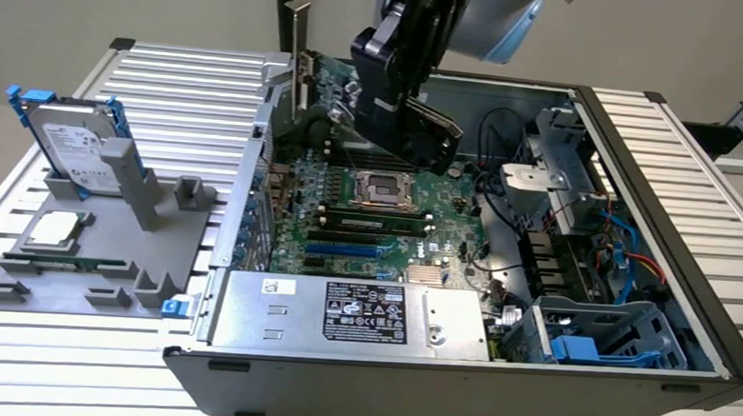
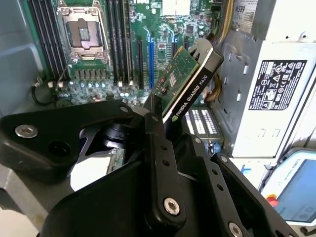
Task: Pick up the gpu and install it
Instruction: 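Insert the gpu into the slot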
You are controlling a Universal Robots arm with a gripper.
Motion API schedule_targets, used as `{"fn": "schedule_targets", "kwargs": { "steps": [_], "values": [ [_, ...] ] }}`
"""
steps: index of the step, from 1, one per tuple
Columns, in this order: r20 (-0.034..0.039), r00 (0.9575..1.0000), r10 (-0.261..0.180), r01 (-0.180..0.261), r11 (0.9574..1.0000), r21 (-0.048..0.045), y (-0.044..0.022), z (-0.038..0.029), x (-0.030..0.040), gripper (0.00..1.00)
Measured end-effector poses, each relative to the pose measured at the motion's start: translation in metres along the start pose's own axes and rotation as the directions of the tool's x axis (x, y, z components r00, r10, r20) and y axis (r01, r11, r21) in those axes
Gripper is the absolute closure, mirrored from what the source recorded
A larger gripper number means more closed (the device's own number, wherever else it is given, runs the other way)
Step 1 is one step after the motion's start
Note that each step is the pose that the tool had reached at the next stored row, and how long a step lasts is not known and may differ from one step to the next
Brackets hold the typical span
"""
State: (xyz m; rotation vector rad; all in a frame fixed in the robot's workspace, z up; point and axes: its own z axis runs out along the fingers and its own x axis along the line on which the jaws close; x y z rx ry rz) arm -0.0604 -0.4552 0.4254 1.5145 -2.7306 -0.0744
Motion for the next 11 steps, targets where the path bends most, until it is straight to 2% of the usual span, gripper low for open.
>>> {"fn": "schedule_targets", "kwargs": {
  "steps": [5, 11],
  "values": [
    [-0.0022, 0.9990, -0.045, 0.045, 0.9990, -0.0004, 0.0000, 0.0000, 0.0000, 1.00],
    [-0.0049, 0.9953, -0.097, 0.097, 0.9953, -0.0009, 0.0000, 0.0000, 0.0000, 1.00]
  ]
}}
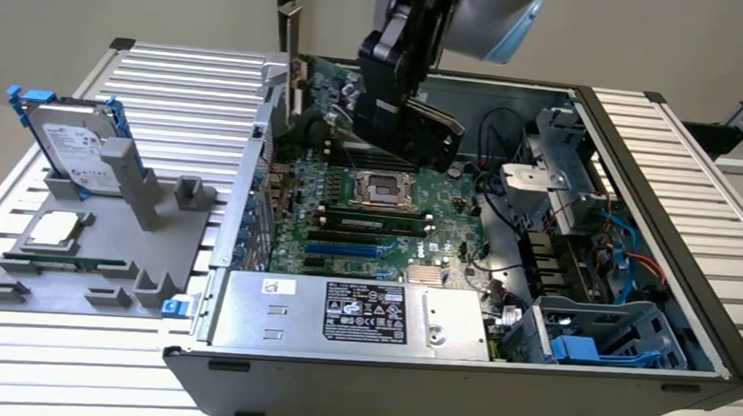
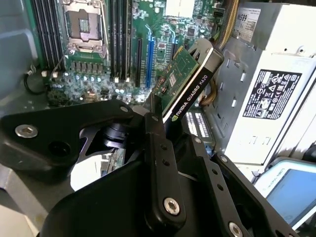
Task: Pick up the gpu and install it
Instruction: 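Insert the gpu into the slot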
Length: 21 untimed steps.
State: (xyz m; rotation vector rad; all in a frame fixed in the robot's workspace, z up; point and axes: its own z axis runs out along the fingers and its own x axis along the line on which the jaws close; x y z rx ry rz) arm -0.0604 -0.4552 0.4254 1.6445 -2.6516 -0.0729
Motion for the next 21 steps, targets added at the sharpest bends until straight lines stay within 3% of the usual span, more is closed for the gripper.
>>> {"fn": "schedule_targets", "kwargs": {
  "steps": [7, 12, 17, 21],
  "values": [
    [-0.0030, 0.9982, -0.059, 0.059, 0.9982, -0.0005, 0.0000, 0.0000, 0.0000, 1.00],
    [-0.0058, 0.9930, -0.118, 0.118, 0.9931, -0.0012, 0.0000, 0.0000, 0.0000, 1.00],
    [-0.0091, 0.9832, -0.182, 0.182, 0.9832, -0.0021, 0.0000, 0.0000, 0.0000, 1.00],
    [-0.0120, 0.9703, -0.242, 0.242, 0.9704, -0.0033, 0.0000, 0.0000, 0.0000, 1.00]
  ]
}}
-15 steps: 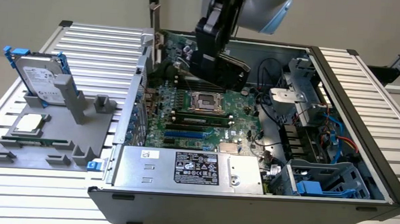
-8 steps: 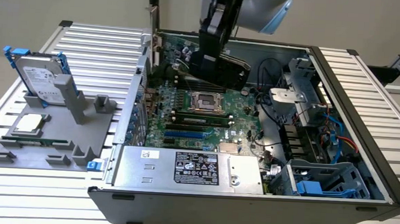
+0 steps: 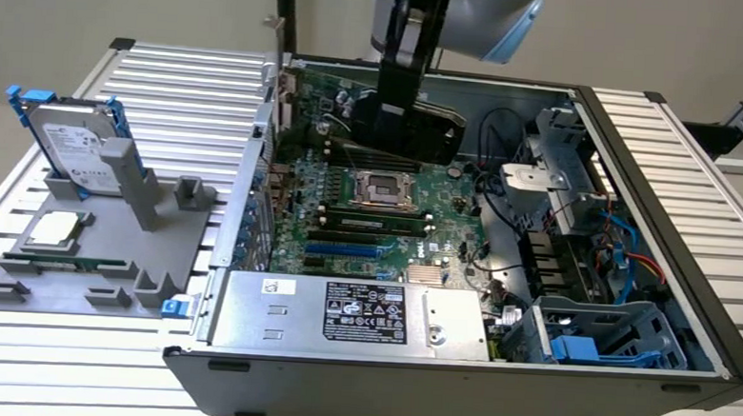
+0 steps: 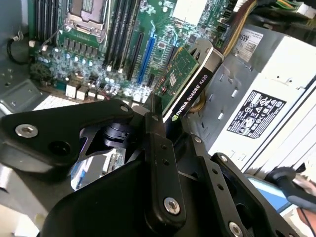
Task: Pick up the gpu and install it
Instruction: 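Insert the gpu into the slot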
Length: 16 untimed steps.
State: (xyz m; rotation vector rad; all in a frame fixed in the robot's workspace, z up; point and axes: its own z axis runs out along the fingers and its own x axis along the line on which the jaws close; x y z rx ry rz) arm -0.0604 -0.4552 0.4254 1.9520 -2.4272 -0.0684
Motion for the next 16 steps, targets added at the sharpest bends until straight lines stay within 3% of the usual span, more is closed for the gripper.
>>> {"fn": "schedule_targets", "kwargs": {
  "steps": [4, 10, 14, 16],
  "values": [
    [-0.0031, 0.9982, -0.060, 0.060, 0.9982, -0.0005, 0.0000, 0.0000, 0.0000, 1.00],
    [-0.0071, 0.9900, -0.141, 0.141, 0.9901, -0.0015, 0.0000, 0.0000, 0.0000, 1.00],
    [-0.0079, 0.9875, -0.158, 0.158, 0.9875, -0.0011, 0.0000, 0.0004, 0.0000, 1.00],
    [-0.0077, 0.9875, -0.158, 0.158, 0.9875, 0.0056, -0.0001, 0.0019, 0.0000, 1.00]
  ]
}}
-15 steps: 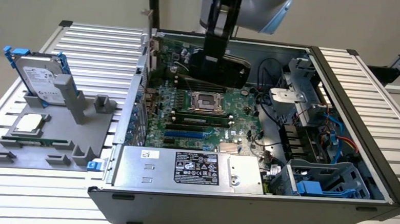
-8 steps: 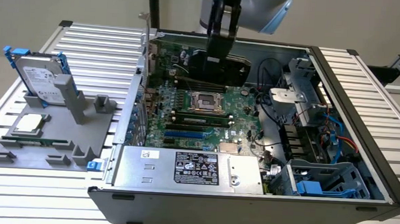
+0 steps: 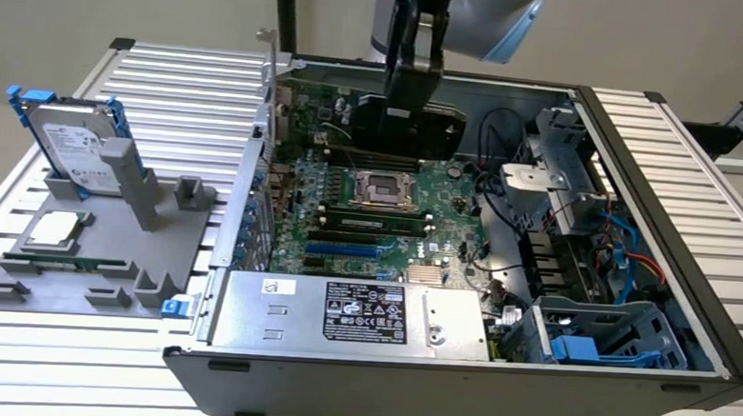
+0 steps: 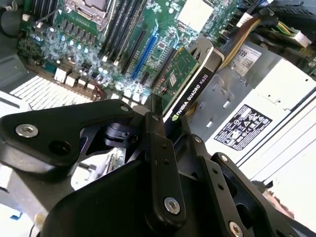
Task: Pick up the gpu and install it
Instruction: 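Insert the gpu into the slot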
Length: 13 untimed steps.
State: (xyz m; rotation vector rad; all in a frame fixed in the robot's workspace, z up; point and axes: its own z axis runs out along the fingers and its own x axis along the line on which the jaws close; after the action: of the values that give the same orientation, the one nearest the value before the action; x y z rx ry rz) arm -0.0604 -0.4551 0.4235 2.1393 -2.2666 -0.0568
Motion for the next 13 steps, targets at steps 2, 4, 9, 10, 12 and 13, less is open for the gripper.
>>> {"fn": "schedule_targets", "kwargs": {
  "steps": [2, 4, 9, 10, 12, 13],
  "values": [
    [0.0004, 1.0000, 0.000, 0.000, 0.9999, 0.0107, -0.0001, 0.0021, 0.0000, 1.00],
    [0.0006, 1.0000, 0.000, 0.000, 0.9998, 0.0212, -0.0002, 0.0039, -0.0001, 1.00],
    [0.0021, 1.0000, 0.009, -0.010, 0.9993, 0.0369, -0.0004, 0.0086, -0.0009, 1.00],
    [0.0025, 0.9999, 0.017, -0.017, 0.9992, 0.0375, -0.0004, 0.0099, -0.0011, 1.00],
    [0.0034, 0.9992, 0.040, -0.040, 0.9985, 0.0380, -0.0005, 0.0119, -0.0011, 1.00],
    [0.0040, 0.9985, 0.055, -0.055, 0.9977, 0.0381, -0.0005, 0.0129, -0.0011, 1.00]
  ]
}}
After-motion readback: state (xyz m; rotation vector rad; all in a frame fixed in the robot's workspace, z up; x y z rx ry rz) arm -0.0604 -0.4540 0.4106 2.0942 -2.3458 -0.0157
